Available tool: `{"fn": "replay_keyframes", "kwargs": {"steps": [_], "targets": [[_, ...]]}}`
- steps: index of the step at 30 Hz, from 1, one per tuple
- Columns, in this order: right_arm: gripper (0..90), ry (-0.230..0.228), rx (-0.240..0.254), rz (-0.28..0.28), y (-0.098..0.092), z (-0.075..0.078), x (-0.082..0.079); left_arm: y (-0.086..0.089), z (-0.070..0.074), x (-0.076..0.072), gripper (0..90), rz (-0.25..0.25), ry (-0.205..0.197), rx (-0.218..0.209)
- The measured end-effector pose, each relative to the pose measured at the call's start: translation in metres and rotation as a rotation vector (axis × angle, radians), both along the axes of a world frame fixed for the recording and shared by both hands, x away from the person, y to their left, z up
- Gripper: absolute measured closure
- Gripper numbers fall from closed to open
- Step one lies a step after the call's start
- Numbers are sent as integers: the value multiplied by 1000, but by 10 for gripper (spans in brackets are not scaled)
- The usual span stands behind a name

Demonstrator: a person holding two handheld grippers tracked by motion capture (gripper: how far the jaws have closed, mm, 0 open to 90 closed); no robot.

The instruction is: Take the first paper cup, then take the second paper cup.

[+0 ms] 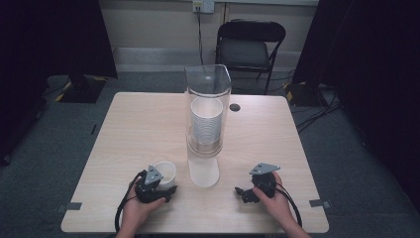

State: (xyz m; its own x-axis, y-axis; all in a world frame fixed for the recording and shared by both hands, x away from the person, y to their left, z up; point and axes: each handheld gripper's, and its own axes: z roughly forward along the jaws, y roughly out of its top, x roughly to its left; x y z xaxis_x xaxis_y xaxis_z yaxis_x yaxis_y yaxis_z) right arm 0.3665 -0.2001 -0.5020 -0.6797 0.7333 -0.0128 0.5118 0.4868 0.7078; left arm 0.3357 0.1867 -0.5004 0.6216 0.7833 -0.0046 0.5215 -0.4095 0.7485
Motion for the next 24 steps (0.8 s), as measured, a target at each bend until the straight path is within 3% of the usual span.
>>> {"fn": "replay_keyframes", "kwargs": {"steps": [2,13,14,16,17,19,20,24], "targets": [[0,-2,-3,-5,0,0,0,2,0,-1,209,6,3,4],[0,-6,-2,-36,3,0,-3,21,0,-12,154,19,17,8],[6,-7,-4,-31,3,0,-3,21,-1,-12,154,21,13,0],[157,-23,-3,-4,3,4,-4,20,-1,-12,152,19,15,5],[184,-38,-9,10,4,6,-5,20,-1,-12,148,19,16,4],[118,-44,-28,-3,7,8,-6,20,-1,-12,147,18,17,4],[153,-35,-30,3,8,10,-6,20,-1,-12,147,18,16,5],[155,-16,23,37,17,19,-6,20,-1,-12,147,19,16,4]]}}
